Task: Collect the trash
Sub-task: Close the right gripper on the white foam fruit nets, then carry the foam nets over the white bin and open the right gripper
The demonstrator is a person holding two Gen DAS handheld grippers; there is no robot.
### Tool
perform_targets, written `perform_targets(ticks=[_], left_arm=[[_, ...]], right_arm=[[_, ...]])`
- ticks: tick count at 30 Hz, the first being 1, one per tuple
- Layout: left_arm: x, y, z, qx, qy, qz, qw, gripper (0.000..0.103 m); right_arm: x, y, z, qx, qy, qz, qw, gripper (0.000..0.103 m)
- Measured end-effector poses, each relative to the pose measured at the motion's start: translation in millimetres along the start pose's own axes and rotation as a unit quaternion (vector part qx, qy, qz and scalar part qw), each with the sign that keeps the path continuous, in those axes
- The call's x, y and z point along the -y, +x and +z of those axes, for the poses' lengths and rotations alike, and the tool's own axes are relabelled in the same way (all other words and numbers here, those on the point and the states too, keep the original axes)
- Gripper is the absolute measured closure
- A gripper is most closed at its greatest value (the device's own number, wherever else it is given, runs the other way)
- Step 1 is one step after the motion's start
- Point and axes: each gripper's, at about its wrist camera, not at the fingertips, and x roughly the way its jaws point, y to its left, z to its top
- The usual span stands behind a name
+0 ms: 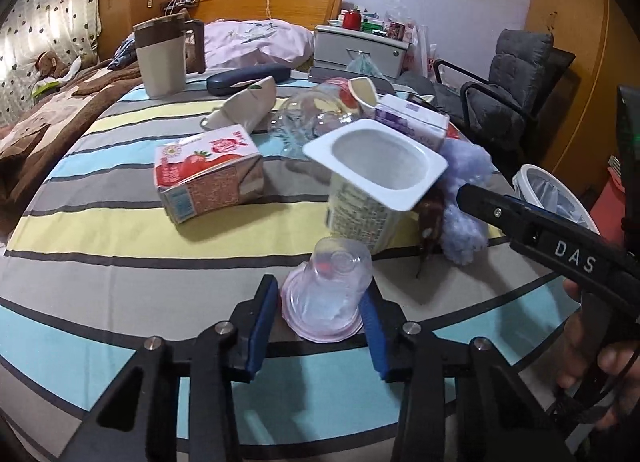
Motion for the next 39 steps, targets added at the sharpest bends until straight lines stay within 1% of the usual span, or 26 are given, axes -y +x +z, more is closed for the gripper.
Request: perform_targets(ticks=[3,5,7,9,10,14,16,18,19,23,31,33,35,37,38,39], left_arm=[[-5,1,1,-0.001,-0.008,-0.004,1.0,0.06],[-6,1,1,0.0,-0.008,-0.002,1.0,0.06],[-6,1,1,-0.001,-0.009,-0.002,1.0,0.06],[-8,1,1,-0.002,-0.011,-0.001,0.9999,0.06],[-8,1,2,-0.003,-0.012,0.002,0.9999,0.06],[-9,1,2,-0.002,-0.015,0.003,0.9999,0.06],[-10,0,2,-0.001,-0.017,0.002,0.9998,0.061],[-10,0,2,-0.002,-0.019,0.001,0.9998,0.061],[-11,0,2,-0.002,-0.02,0.0,0.9998,0.061],[-11,0,2,-0.002,-0.02,0.0,0.9998,0.061],[-10,0,0,-0.003,-0.022,-0.001,0.9998,0.061],[-9,0,0,-0.003,-0.017,0.004,0.9998,0.061],[-8,0,0,-0.003,-0.019,0.005,0.9998,0.061],[-9,0,-1,-0.002,-0.021,0.004,0.9998,0.061],[-8,0,-1,-0.002,-0.019,0.005,0.9998,0.061],[-7,0,-1,-0.002,-0.018,0.006,0.9998,0.061]], right_arm=[[-4,5,1,-0.007,-0.001,0.002,1.0,0.045],[-3,8,2,-0.012,0.003,0.004,1.0,0.049],[0,11,2,-0.016,0.01,0.003,1.0,0.057],[2,10,1,-0.016,0.015,0.005,1.0,0.059],[2,9,0,-0.015,0.015,0.005,1.0,0.063],[1,4,-1,-0.012,0.006,0.0,1.0,0.068],[2,1,-1,-0.011,0.003,-0.002,1.0,0.072],[3,-1,-2,-0.011,-0.001,-0.005,1.0,0.074],[3,-2,-1,-0.01,-0.003,-0.006,1.0,0.077],[8,-7,-3,-0.012,-0.008,-0.01,1.0,0.083],[13,-20,-5,-0.014,-0.022,-0.025,0.999,0.084],[8,-22,-6,-0.02,-0.059,-0.033,0.998,0.084],[10,-21,-8,-0.028,-0.066,-0.044,0.996,0.084],[14,-21,-10,-0.039,-0.069,-0.032,0.996,0.082],[15,-21,-11,-0.046,-0.07,-0.019,0.996,0.081],[16,-21,-12,-0.048,-0.071,-0.02,0.996,0.077]])
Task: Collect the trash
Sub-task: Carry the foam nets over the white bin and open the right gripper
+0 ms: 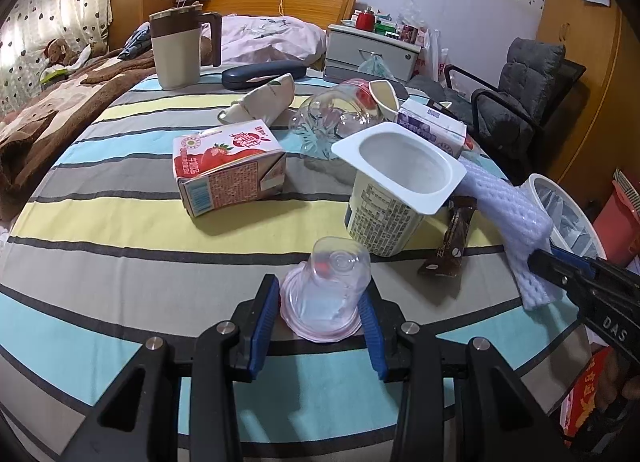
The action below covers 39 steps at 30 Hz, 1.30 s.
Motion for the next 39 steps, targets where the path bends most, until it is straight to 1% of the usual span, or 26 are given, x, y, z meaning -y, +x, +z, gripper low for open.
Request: perform_targets(ticks=[1,2,3,4,5,6,8,9,10,12,15,16,17,21,22,26,27,29,37,39], left_arm=[[0,0,0,0.0,-0.001,0.001,1.0,0.061],[0,0,0,0.0,-0.002,0.0,1.0,0.06],[0,0,0,0.0,-0.002,0.0,1.0,0.06],[0,0,0,0.0,-0.001,-0.001,1.0,0.058],[1,0,0,0.0,0.0,-0.003,1.0,0.055],[1,0,0,0.0,0.001,-0.005,1.0,0.054],[2,1,0,-0.001,0.005,-0.003,1.0,0.053],[3,1,-1,-0.001,0.006,-0.002,1.0,0.053],[3,1,-1,-0.001,0.006,-0.002,1.0,0.053],[3,0,-1,-0.001,0.008,-0.002,1.0,0.053],[3,0,-1,-0.002,0.009,-0.001,1.0,0.052],[3,0,-2,-0.001,0.01,0.0,1.0,0.052],[3,0,-2,-0.001,0.013,0.003,0.9999,0.052],[5,1,-2,-0.001,0.018,0.011,0.9998,0.053],[5,1,-2,0.0,0.02,0.013,0.9997,0.056],[5,-1,-2,0.0,0.02,0.016,0.9997,0.057],[5,-2,-2,0.001,0.02,0.017,0.9997,0.061],[8,-5,-1,0.001,0.026,0.015,0.9995,0.061],[26,-21,5,0.024,0.047,0.012,0.9985,0.061],[34,-27,9,0.03,0.054,0.003,0.9981,0.061]], right_arm=[[0,0,-1,-0.001,-0.003,-0.007,1.0,0.069],[-1,-1,-3,-0.001,-0.005,-0.012,1.0,0.064],[0,1,-4,-0.003,-0.005,-0.017,1.0,0.055],[0,2,-6,-0.009,-0.002,-0.019,1.0,0.053],[1,1,-7,-0.009,0.001,-0.018,1.0,0.053],[3,1,-8,-0.005,0.005,-0.011,1.0,0.053],[4,1,-9,-0.005,0.008,-0.013,1.0,0.053],[3,1,-10,-0.006,0.001,-0.019,1.0,0.054],[1,-1,-11,-0.006,-0.005,-0.021,1.0,0.06],[-3,-4,-15,-0.008,-0.022,-0.019,1.0,0.068],[0,-11,-21,-0.01,-0.035,-0.029,0.999,0.068],[2,-11,-21,-0.012,-0.034,-0.029,0.999,0.073],[5,-14,-22,-0.009,-0.033,-0.026,0.999,0.075],[12,-15,-21,-0.002,-0.021,-0.024,0.999,0.078],[11,-15,-21,-0.001,-0.019,-0.022,1.0,0.078],[11,-18,-21,0.013,-0.013,-0.025,1.0,0.08],[11,-19,-21,0.017,-0.011,-0.024,0.999,0.08],[13,-22,-19,0.023,-0.007,-0.025,0.999,0.081],[23,-36,-16,0.053,0.016,-0.028,0.998,0.081],[27,-40,-17,0.059,0.022,-0.028,0.998,0.081]])
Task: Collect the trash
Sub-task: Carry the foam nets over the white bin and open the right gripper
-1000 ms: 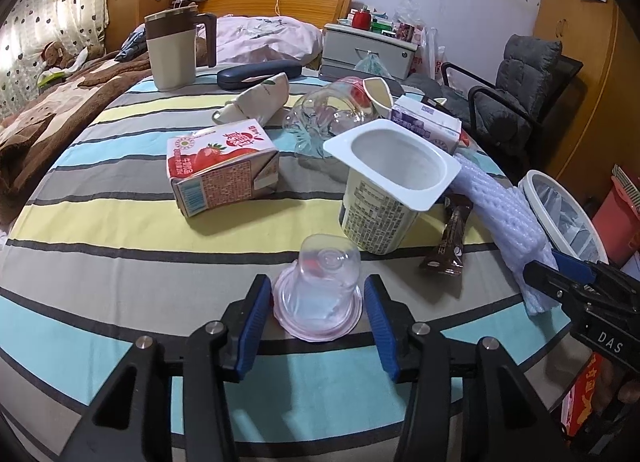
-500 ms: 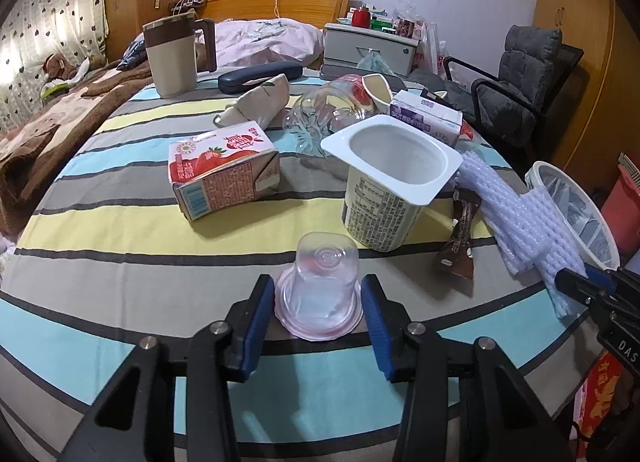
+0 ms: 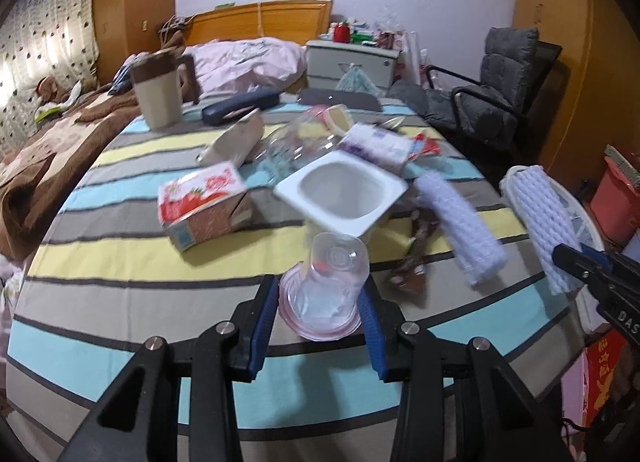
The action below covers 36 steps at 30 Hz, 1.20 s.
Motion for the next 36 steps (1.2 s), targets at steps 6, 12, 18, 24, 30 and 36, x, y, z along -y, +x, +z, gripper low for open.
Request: perform_targets(ticks=[6,12,18,24,30,36], left_arm=[[32,-13,18,0.022,0.028,-0.028,0.999,0.061],[76,-16,40,0.042,0.061,-0.064,0.9952,0.061],[119,-7,57,0.039,0.088,-0.104,0.9899,0.061],[162,4,70,0.035,0.114,-0.141,0.9828,0.061],[204,20,77,0.023,0.138,-0.171,0.9753,0.061],[239,39,79,-0.007,0.147,-0.206,0.9674,0.061]], right_arm=[[18,-14,3,0.017,0.02,-0.009,1.0,0.08],[41,-28,5,0.031,0.044,-0.032,0.998,0.08],[71,-37,5,0.037,0.072,-0.057,0.995,0.08],[95,-39,2,0.032,0.092,-0.087,0.991,0.08],[116,-34,2,0.018,0.106,-0.105,0.989,0.08],[138,-25,0,0.002,0.125,-0.112,0.986,0.08]])
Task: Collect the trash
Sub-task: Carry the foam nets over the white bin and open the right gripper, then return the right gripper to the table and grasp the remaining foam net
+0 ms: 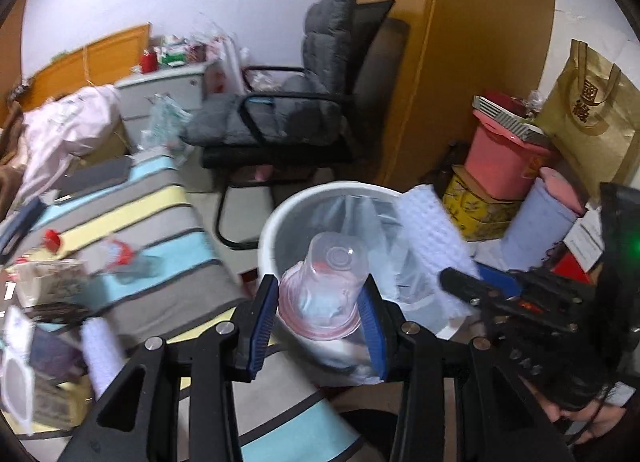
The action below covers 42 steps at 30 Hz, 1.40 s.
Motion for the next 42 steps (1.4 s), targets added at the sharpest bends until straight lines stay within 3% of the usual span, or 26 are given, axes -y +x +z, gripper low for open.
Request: perform_targets(ticks=[2,5,13,15,16,19,22,25,34,42], left_arm=[[7,9,3,0.0,0.014,0.012,0.9998,0.06],[11,20,7,-0.012,0.011,-0.002,0.9999,0.06],[9,44,9,-0.033,0.004,0.003,0.9994,0.06],[7,46,9,-0.036,0.002,0.001,0.9994,0.053],[6,47,9,-0.036,0.001,0.007,0.9993,0.042],[4,46,9,-0.033,-0.006,0.0,0.9995,0.038],[2,42,9,-0.029,-0.004,0.008,0.9995,0.038],[-2,37,9,-0.025,-0.008,0.009,0.9996,0.037],[-17,4,1,-0.005,-0.019,0.029,0.9994,0.036],[-40,-35,-11,0.028,-0.036,0.07,0.9965,0.035]], right_arm=[[4,5,-1,-0.005,0.004,-0.004,1.0,0.08],[9,10,-1,-0.011,0.007,-0.006,1.0,0.08],[20,22,4,-0.027,0.01,-0.017,0.999,0.077],[22,24,4,-0.031,0.013,-0.017,0.999,0.077],[24,26,5,-0.031,0.016,-0.016,0.999,0.076],[25,25,5,-0.029,0.021,-0.018,0.999,0.073],[24,25,5,-0.029,0.017,-0.024,0.999,0.062],[25,22,5,-0.024,0.02,-0.026,0.999,0.058],[13,8,7,-0.005,0.019,-0.026,0.999,0.057],[-8,-8,7,0.019,0.004,-0.012,1.0,0.057]])
